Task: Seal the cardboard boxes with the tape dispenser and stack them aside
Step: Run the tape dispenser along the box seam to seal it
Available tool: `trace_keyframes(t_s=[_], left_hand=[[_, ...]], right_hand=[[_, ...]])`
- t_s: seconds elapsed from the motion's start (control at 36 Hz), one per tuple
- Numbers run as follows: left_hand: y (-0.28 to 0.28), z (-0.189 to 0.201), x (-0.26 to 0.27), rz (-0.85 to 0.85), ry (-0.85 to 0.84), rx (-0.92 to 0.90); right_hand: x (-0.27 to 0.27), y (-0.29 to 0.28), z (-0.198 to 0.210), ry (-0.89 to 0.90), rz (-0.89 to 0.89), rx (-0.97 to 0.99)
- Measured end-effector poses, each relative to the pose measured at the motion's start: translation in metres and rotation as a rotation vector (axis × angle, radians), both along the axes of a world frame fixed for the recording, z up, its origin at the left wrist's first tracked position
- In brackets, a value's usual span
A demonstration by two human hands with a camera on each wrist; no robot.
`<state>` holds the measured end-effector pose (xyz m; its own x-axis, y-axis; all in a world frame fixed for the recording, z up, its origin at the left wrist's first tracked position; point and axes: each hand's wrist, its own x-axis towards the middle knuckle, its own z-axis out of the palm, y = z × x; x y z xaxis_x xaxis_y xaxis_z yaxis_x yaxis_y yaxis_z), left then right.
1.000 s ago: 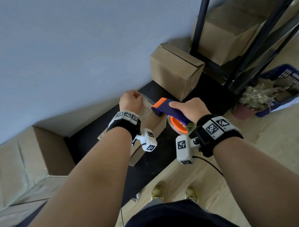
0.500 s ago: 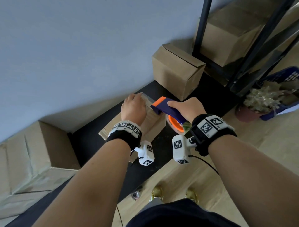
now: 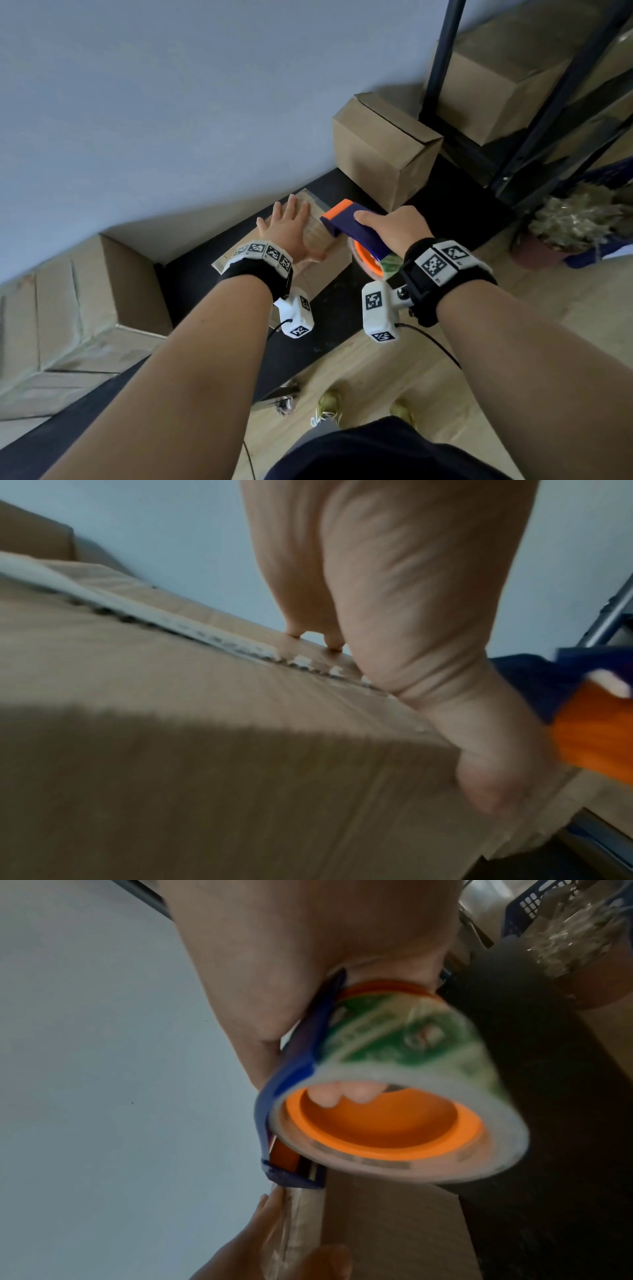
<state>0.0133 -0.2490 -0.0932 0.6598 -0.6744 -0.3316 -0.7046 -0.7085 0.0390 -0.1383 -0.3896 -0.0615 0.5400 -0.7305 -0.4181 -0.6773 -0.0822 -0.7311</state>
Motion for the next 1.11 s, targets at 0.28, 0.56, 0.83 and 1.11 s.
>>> trace_keyframes(t_s=[0.28,0.56,0.83,1.11], left_hand=[[-0.001,-0.002,-0.005,0.041,-0.008,-0.046],[0.002,-0.003,-0.009,0.093,-0.010,-0.053],[-0.001,0.005,-0.011,0.120,0.058,0.016],[-0.019,0.000,-0.027,0.204,-0.100,-0.079]], right_hand=[[-0.038,-0.013,-0.006,0.017,0.034,0.028],[-0.062,-0.020,-0.017,0.014,0.067,0.065],[-0.050,-0.015,-0.037,0.061,0.093,0.060],[-0.038,-0.013,-0.042,0.115,0.103,0.080]])
